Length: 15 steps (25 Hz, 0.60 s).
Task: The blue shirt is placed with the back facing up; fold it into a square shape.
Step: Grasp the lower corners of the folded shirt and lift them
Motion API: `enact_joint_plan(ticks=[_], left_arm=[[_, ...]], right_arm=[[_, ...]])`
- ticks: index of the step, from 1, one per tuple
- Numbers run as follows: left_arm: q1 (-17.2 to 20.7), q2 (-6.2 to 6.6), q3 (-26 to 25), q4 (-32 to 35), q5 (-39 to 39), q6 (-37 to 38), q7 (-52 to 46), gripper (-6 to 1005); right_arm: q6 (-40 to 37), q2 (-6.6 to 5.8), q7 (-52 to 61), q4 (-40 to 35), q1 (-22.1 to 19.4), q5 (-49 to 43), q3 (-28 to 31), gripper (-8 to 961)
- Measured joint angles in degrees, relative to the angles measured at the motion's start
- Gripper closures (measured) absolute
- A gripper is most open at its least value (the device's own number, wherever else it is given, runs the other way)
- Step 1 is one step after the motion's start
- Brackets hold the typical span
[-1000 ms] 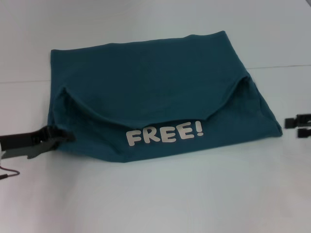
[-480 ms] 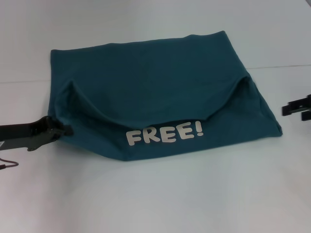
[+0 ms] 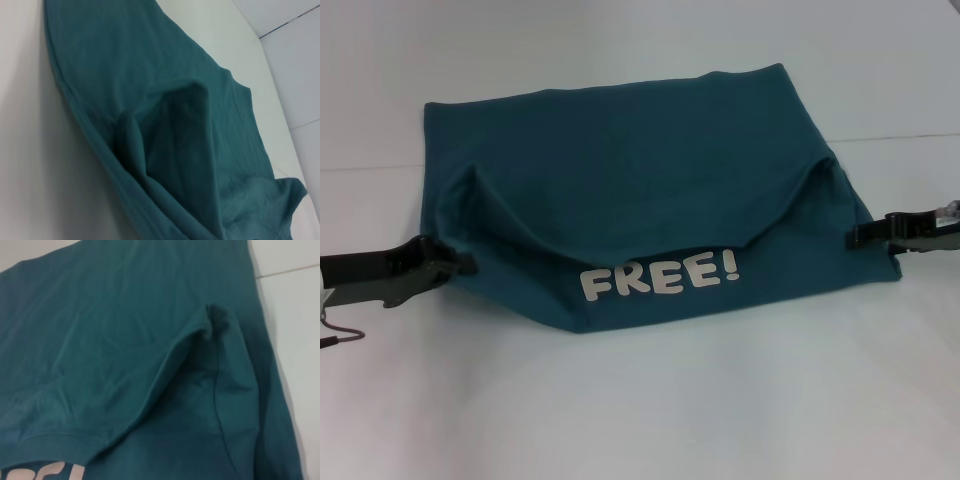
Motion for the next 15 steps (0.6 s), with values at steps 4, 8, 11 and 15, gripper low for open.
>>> enact_joint_plan(ticks=[4, 8, 11, 15], left_arm=[[0.0, -0.07, 0.0, 0.0, -0.2, 0.0, 0.2, 968], [0.0, -0.07, 0.0, 0.1, -0.2, -0.2, 0.2, 968], [0.0, -0.06, 0.0, 0.0, -0.2, -0.3, 0.3, 968], [0.0, -0.04, 0.0, 0.0, -0.3, -0.4, 0.3, 968]], right_arm=[[2.4, 0.7, 0.0, 1.4, 0.4, 0.0, -2.2, 254], [4.2, 1.09, 0.0, 2.6, 0.8, -0.1, -3.6, 271], [4.6, 1.18, 0.0, 3.3, 1.3, -0.1, -4.0, 283], [4.2, 1.21, 0.4, 3.1, 1.5, 0.3, -3.8, 299]])
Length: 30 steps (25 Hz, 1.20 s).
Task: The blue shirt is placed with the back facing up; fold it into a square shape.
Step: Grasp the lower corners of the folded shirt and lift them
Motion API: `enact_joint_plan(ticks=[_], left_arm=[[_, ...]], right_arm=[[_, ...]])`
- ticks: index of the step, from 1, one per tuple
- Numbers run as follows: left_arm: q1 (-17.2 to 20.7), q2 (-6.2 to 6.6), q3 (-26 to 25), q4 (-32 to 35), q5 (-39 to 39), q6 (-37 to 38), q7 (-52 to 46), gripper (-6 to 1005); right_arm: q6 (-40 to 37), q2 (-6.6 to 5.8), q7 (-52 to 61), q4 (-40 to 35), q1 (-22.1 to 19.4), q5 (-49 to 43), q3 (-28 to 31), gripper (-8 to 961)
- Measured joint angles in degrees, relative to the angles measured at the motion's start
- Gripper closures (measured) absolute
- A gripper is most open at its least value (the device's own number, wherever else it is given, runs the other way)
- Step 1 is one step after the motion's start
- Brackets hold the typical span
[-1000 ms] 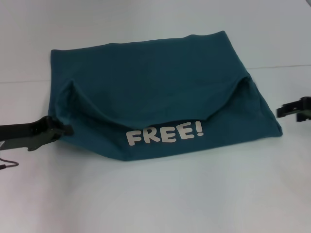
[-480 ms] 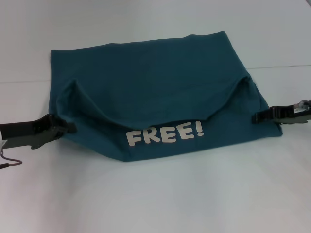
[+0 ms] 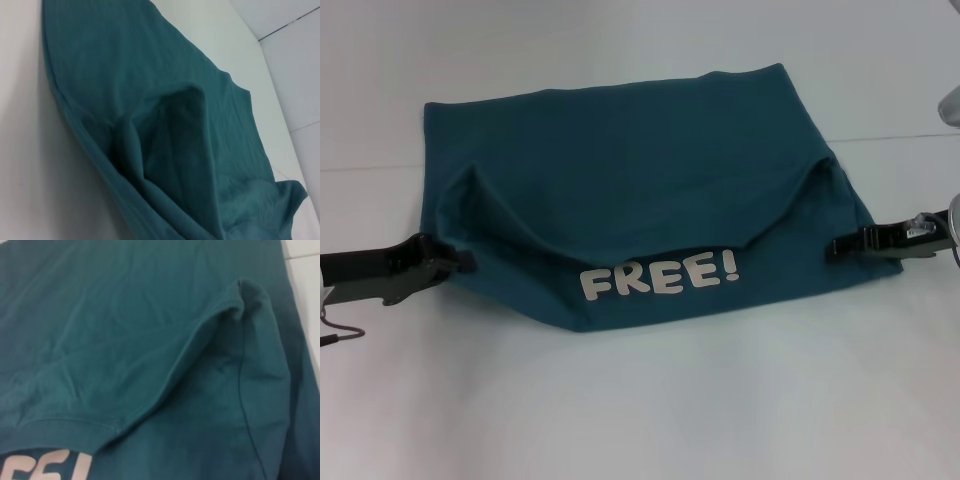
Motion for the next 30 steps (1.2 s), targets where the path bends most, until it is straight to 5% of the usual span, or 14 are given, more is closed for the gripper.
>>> enact_joint_plan(ticks=[4, 9, 18, 23, 30], left_arm=[[0.0, 0.0, 0.0, 0.0, 0.0, 0.0, -0.1, 968], [0.0, 0.17, 0.0, -0.1, 0.1, 0.1, -0.4, 968], [0.0, 0.62, 0.3, -0.2, 1.1, 1.2, -1.2, 968], [-0.1, 2.16, 0.3, 3.1, 5.1, 8.6, -4.6, 968], [-1.9, 6.1, -0.5, 9.9, 12.7, 23.3, -10.1, 968]], right_arm=[[-0.6, -0.46, 0.1, -0.2, 0.1, 0.3, 0.2, 316], [-0.9, -0.8, 0.2, -0.2, 0.2, 0.3, 0.0, 544], [-4.5, -1.75, 0.7, -0.5, 0.1, 0.0, 0.2, 786], [-17.3, -4.23, 5.3, -6.7, -0.9, 0.3, 0.6, 912], [-38.6, -7.58, 7.1, -17.0, -0.4, 0.2, 2.3, 911]])
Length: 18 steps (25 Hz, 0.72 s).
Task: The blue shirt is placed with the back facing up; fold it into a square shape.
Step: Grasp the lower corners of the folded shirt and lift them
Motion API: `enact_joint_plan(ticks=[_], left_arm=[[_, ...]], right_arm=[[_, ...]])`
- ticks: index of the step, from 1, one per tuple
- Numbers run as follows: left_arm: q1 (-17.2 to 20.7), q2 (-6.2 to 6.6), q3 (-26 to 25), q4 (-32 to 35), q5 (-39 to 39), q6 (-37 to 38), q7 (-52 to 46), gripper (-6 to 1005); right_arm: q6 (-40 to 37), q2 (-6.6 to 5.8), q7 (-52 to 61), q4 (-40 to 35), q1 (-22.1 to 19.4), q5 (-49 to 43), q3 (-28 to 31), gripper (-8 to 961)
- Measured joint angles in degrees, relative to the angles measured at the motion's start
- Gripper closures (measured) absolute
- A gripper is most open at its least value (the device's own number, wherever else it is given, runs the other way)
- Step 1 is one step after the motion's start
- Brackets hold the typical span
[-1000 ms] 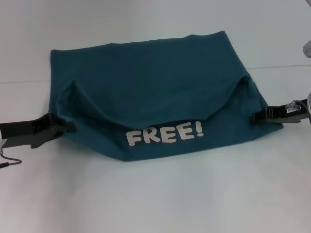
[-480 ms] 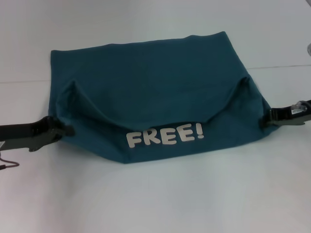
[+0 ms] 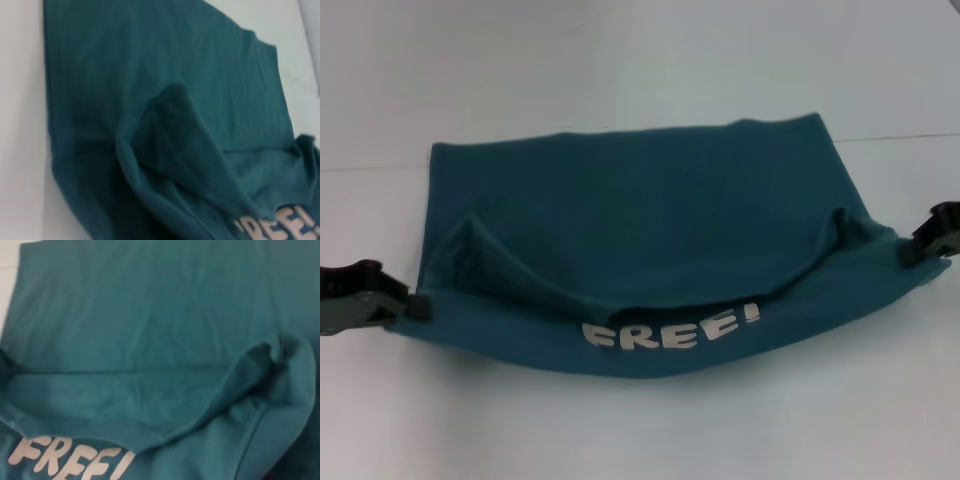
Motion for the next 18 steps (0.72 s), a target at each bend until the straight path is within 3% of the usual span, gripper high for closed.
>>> enact_joint_plan(ticks=[3, 12, 18], left_arm=[[-0.7, 0.56, -1.1, 2.2, 1.6, 6.0, -0.3, 968], [1.2, -0.05, -2.3, 7.3, 1.8, 15.7, -0.4, 969], [2.0, -0.22, -3.7, 11.9, 1.2, 19.9, -0.9, 969]], right_arm=[[-5.3, -0.17, 0.7, -3.4, 0.0, 0.1, 1.8, 911], [-16.5, -0.18, 0.4, -5.5, -1.8, 0.2, 5.3, 910], [-17.8, -1.09, 1.3, -5.7, -3.2, 2.6, 4.9, 910]])
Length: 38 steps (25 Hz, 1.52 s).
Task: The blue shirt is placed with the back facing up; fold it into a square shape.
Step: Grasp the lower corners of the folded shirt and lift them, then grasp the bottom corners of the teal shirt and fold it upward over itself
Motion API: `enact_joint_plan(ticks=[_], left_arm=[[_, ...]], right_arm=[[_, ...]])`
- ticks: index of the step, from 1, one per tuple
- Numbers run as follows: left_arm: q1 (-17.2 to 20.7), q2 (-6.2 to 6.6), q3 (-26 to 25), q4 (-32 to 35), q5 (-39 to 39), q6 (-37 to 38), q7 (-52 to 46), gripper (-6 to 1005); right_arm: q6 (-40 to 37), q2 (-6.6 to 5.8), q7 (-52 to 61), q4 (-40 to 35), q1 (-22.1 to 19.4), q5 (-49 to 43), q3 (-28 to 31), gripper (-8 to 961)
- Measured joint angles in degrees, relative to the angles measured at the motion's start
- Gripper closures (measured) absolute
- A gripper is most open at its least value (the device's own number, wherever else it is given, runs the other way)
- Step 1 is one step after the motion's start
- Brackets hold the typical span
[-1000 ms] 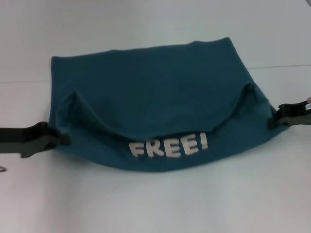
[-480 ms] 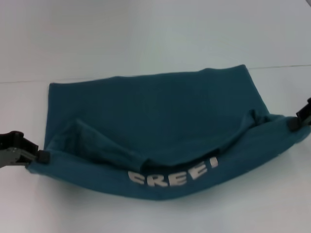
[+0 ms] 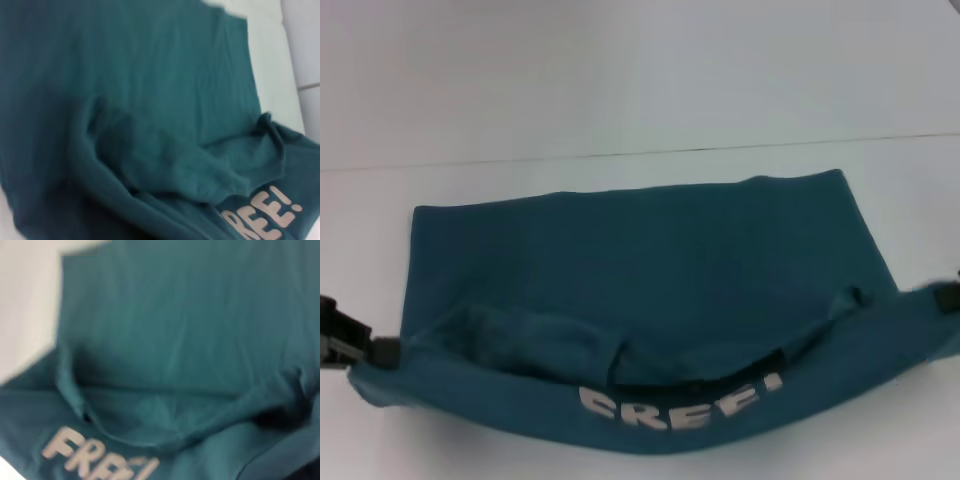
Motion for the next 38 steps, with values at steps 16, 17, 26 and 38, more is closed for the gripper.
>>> enact_joint_plan(ticks=[16, 17, 26, 38], left_arm=[[1.3, 0.09, -0.6, 0.0, 2.3, 1.2, 1.3, 969], [1.5, 0.14, -0.6, 0.1, 2.3, 1.5, 1.6, 969], [1.4, 0.34, 2.5, -0.4, 2.5, 2.9, 2.2, 969], [2.1, -0.17, 6.8, -0.4, 5.2, 4.3, 1.5, 969]], right_arm=[[-0.1, -2.91, -0.7, 3.4, -2.5, 7.3, -0.7, 909], [-0.1, -3.18, -0.9, 4.0, -2.7, 7.3, -1.1, 908], [0.0, -3.62, -2.1, 6.9, -3.2, 7.0, -5.3, 908], [-0.3, -4.03, -2.7, 8.8, -4.9, 8.0, -9.5, 907]])
